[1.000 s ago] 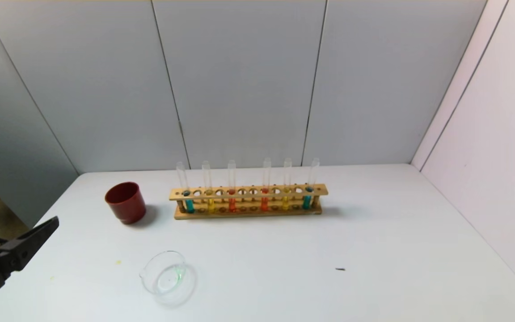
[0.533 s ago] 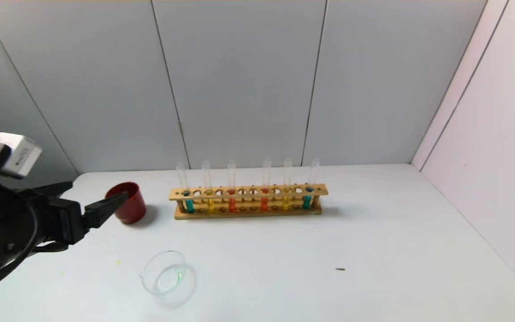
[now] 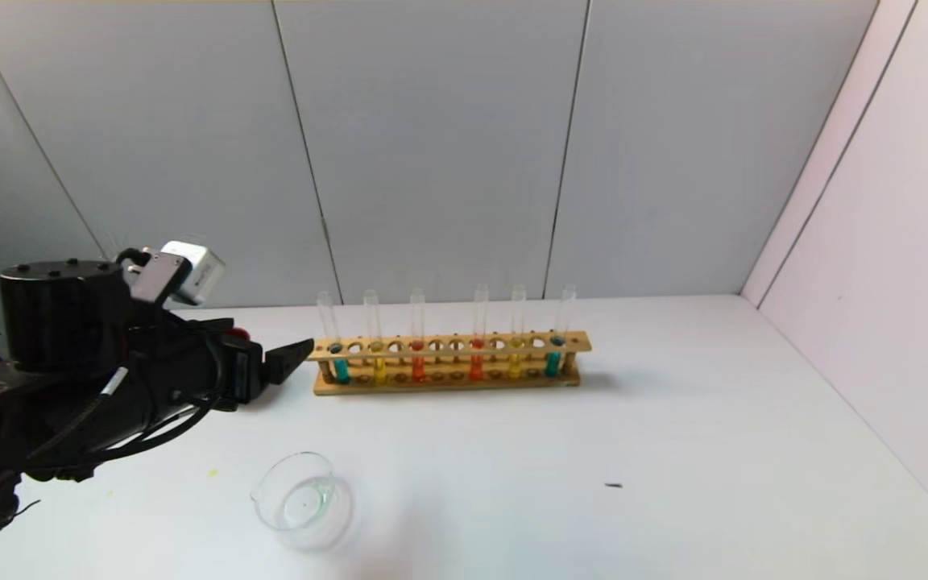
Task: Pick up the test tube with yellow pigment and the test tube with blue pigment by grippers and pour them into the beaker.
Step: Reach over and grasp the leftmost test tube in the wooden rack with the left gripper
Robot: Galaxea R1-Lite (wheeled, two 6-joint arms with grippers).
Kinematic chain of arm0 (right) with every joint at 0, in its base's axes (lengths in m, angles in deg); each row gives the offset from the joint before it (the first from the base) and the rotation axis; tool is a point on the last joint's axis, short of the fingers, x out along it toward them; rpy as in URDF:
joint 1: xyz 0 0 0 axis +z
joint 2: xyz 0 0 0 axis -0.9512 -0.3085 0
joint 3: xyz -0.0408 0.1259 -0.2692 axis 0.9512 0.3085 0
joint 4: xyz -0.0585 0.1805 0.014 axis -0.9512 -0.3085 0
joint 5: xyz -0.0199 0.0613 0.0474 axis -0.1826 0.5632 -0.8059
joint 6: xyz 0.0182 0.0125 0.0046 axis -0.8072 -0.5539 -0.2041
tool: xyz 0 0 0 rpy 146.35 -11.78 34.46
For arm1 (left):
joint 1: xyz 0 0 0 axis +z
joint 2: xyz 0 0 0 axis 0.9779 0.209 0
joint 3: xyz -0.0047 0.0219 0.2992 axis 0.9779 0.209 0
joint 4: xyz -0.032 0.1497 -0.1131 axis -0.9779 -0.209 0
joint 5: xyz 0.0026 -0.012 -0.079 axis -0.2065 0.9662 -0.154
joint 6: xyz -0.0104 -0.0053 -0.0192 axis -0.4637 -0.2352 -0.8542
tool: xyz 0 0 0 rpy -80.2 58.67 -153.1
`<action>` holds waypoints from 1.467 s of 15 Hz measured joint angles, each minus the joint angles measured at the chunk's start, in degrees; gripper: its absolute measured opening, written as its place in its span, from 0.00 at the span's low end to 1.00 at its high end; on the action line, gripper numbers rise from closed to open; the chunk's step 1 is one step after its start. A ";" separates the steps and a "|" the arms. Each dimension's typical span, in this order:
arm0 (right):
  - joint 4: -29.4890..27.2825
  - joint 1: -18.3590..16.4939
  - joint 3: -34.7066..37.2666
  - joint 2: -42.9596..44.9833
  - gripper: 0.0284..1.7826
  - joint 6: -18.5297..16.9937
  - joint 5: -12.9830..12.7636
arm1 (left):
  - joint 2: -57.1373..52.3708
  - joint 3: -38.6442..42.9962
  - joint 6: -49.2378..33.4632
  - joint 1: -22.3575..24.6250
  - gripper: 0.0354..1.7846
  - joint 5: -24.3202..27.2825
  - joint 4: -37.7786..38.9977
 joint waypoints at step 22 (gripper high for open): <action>0.00 0.00 0.00 0.00 0.98 0.00 0.00 | 26.77 -17.52 0.33 0.49 0.98 -2.83 9.81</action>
